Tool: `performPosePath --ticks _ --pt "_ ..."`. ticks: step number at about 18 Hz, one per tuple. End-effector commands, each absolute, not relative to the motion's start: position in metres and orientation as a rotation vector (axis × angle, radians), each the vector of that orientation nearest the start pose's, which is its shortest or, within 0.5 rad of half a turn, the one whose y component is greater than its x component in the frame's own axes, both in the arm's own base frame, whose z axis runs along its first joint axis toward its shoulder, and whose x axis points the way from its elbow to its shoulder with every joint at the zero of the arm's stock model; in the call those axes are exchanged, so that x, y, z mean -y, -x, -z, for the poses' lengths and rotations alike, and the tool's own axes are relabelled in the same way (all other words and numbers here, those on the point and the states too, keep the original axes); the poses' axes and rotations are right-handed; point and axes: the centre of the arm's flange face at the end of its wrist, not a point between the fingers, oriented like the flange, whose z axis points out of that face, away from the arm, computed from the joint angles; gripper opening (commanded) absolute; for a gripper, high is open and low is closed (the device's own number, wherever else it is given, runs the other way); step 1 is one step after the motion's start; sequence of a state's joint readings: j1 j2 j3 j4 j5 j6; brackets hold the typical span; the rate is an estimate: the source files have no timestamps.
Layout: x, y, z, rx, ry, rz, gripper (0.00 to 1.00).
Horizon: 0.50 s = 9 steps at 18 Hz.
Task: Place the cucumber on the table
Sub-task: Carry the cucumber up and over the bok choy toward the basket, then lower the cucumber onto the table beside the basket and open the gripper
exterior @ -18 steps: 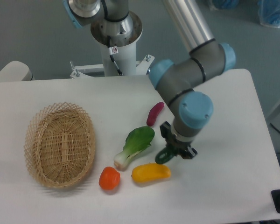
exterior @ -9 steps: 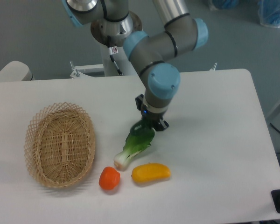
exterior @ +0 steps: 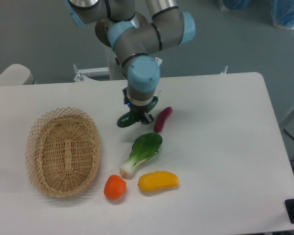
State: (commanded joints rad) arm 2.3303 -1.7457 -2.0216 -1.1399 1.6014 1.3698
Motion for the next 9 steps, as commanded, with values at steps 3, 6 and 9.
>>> performPosePath --ticks 3,6,9 --pt "-0.426 0.22 -0.22 -0.999 3.1 0.232 0.25" --pt "-0.424 0.217 -0.213 -0.998 3.098 0.23 0.54" --pt "-0.424 0.216 -0.212 -0.996 3.101 0.231 1.0"
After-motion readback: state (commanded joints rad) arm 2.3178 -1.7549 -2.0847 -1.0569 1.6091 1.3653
